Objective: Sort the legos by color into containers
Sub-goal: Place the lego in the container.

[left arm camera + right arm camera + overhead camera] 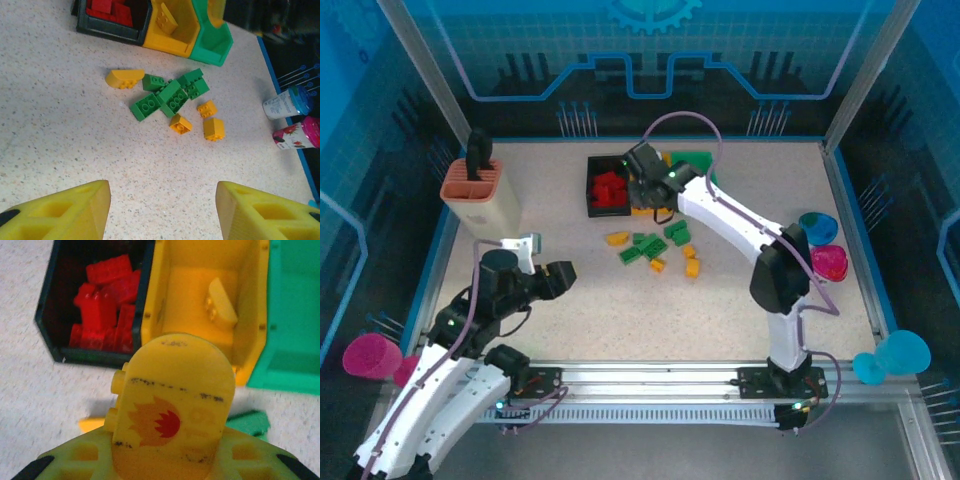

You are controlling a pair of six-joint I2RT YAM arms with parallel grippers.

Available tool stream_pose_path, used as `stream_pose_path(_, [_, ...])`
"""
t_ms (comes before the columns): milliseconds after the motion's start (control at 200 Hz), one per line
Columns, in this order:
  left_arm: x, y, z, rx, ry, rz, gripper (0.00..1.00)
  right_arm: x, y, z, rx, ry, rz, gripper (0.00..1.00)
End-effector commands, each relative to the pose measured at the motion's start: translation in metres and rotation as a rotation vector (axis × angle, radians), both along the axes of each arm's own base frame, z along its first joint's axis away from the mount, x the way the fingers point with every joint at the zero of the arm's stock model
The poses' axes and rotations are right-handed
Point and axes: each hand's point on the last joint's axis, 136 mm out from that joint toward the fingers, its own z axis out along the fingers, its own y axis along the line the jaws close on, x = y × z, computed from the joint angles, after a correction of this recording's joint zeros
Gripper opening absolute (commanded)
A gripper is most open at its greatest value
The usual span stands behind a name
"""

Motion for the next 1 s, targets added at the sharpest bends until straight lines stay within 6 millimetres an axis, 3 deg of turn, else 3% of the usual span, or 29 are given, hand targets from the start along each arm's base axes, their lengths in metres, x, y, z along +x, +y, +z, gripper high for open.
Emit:
stream_pose_path(0, [-0.009, -0.007, -0.009, -0.049, 0.049, -0.025, 0.59, 0.019, -0.001, -0.031, -0.063, 0.069, 0.046, 0.36])
stream_pose_path(140, [-0.012, -0.012, -0.009, -0.07, 0.059, -0.041, 0.59, 0.048, -0.002, -0.058, -0.065, 0.116, 0.037, 0.35])
stream_pose_path(170, [-0.012, -0.012, -0.009, -0.07, 0.059, -0.041, 0.59, 0.052, -0.002, -0.054, -0.052, 0.105, 0.035, 0.35])
stream_pose_path(195, [-0.013, -0.012, -0.008, -0.07, 0.057, -0.044, 0.59, 0.056, -0.002, -0.073, -0.064, 0.128, 0.032, 0.35])
stream_pose_path(275, [-0.015, -0.011, -0.006, -0.065, 0.052, -0.045, 0.59, 0.064, -0.001, -0.086, -0.059, 0.138, 0.028, 0.35])
stream_pose_path(530, [-0.019, -0.008, -0.005, -0.058, 0.048, -0.04, 0.59, 0.074, -0.001, -0.102, -0.063, 0.14, 0.015, 0.38])
stream_pose_path(640, [-0.02, -0.008, -0.005, -0.059, 0.05, -0.041, 0.59, 0.075, -0.003, -0.104, -0.067, 0.144, 0.013, 0.45])
stream_pose_path(780, [-0.017, -0.009, -0.002, -0.063, 0.039, -0.038, 0.59, 0.069, -0.003, -0.091, -0.063, 0.143, 0.019, 0.62])
stream_pose_path(910, [-0.008, -0.012, -0.008, -0.017, 0.069, -0.045, 0.6, 0.057, 0.002, -0.061, -0.05, 0.091, 0.045, 0.69])
stream_pose_path(930, [-0.006, -0.013, -0.01, -0.007, 0.079, -0.05, 0.6, 0.054, 0.003, -0.046, -0.038, 0.069, 0.051, 0.69])
stream_pose_path(995, [0.001, -0.019, -0.014, 0.014, 0.101, -0.067, 0.61, 0.045, 0.005, -0.026, -0.027, 0.039, 0.066, 0.69])
